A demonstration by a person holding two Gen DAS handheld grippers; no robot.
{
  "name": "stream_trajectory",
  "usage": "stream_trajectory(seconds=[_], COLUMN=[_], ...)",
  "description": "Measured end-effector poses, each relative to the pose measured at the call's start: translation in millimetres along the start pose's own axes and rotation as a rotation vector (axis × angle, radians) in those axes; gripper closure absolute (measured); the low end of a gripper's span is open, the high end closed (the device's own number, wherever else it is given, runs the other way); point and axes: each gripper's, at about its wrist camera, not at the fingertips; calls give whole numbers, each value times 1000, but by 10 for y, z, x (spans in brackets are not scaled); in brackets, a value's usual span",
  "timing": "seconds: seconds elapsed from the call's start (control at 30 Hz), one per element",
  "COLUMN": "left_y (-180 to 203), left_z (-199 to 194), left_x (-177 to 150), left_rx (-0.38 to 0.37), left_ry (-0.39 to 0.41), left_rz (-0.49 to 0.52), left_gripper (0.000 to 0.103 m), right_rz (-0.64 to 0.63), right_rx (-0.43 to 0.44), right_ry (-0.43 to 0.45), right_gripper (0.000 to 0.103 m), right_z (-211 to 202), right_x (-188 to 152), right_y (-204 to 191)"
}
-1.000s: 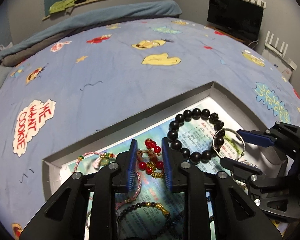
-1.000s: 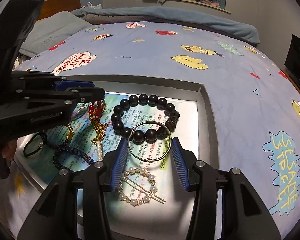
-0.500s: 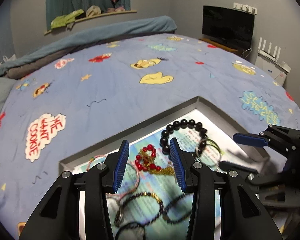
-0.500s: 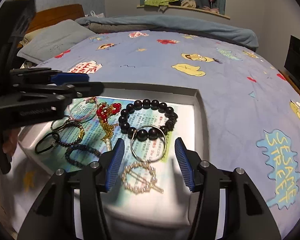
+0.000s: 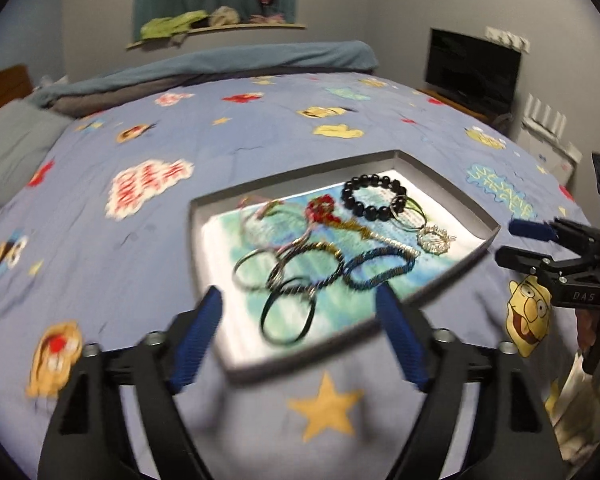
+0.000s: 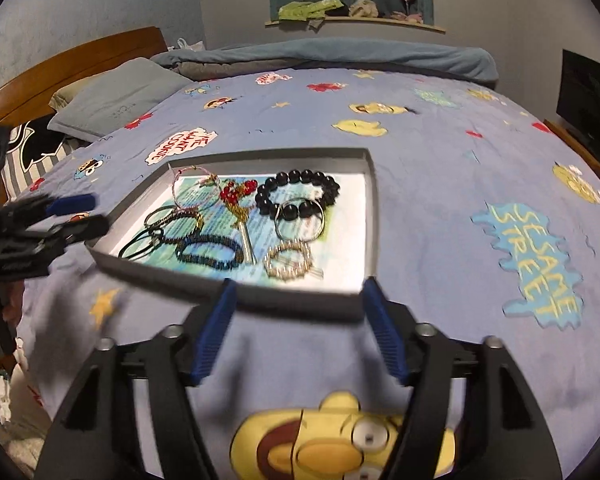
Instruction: Organize jewelry
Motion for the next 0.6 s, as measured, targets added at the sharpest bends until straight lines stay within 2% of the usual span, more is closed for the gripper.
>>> stream_trajectory(seconds=[0.07,0.2,0.37,0.6], left_y=[-49,-92,34,203], left_z=[-77,-239,-285,-95], left_x=[-72,-202,-314,-314], left_rx=[20,103,200,256], left_ry=[5,16,-9,-63], left_rz=[-33,-91,-130,-153], left_gripper=[11,7,5,5], right_rz=[11,8,-2,-17], right_rx=[6,-11,-50,-98], right_ry=[-9,1,-20,1], right_gripper=[24,4,5,5], right_z=[-56,-176,-183,-122], right_x=[-44,-90,-129,-119], right_y=[-38,-132,-250,-323])
Point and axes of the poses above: each gripper's, at about its wrist camera, not at the fingertips, and z roughly the way its jaws point, y to its right, x to its top, and after that the axes turned 7 degrees about x, right-handed
